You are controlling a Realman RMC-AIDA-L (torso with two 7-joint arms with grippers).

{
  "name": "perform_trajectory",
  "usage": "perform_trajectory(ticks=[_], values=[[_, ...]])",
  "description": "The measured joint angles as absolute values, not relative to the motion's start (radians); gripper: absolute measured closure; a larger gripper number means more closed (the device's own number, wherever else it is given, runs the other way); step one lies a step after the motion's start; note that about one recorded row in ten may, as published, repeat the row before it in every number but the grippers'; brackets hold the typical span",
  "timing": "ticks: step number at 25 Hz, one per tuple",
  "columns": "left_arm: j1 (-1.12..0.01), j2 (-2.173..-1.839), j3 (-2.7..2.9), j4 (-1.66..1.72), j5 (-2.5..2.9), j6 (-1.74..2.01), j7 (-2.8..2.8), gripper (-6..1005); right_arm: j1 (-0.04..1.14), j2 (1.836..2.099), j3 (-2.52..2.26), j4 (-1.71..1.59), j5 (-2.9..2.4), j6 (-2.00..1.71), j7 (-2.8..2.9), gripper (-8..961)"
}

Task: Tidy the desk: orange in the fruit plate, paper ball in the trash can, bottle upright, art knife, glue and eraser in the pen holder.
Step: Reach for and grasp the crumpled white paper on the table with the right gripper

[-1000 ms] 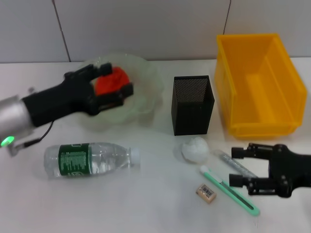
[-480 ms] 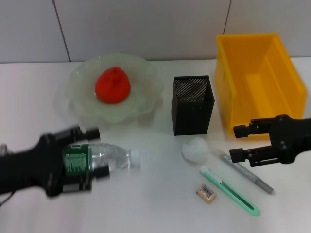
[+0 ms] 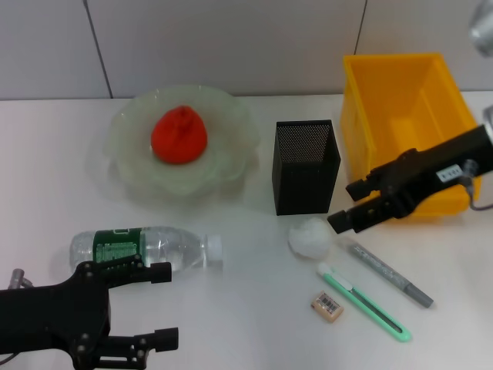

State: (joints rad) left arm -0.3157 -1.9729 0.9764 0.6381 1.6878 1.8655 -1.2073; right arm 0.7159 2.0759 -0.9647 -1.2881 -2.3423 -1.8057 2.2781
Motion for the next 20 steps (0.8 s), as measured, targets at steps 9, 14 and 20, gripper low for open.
perform_trajectory(ticks=[9, 14, 20], values=[[-0.308, -1.982, 0.976, 0.637, 1.687, 1.868, -1.207, 140, 0.788, 2.079, -1.120, -1.193, -2.507, -1.717, 2.504, 177], [-0.308, -1.985, 0.976, 0.637, 1.687, 1.868, -1.208, 140, 0.791, 2.079, -1.172, -1.149, -2.526, -1.649, 2.532, 177], [-0.308, -1.988, 0.976, 0.640, 1.687, 1.870, -1.215, 141, 0.820, 2.083, -1.289, -1.034, -2.528, -1.518, 2.551, 177]])
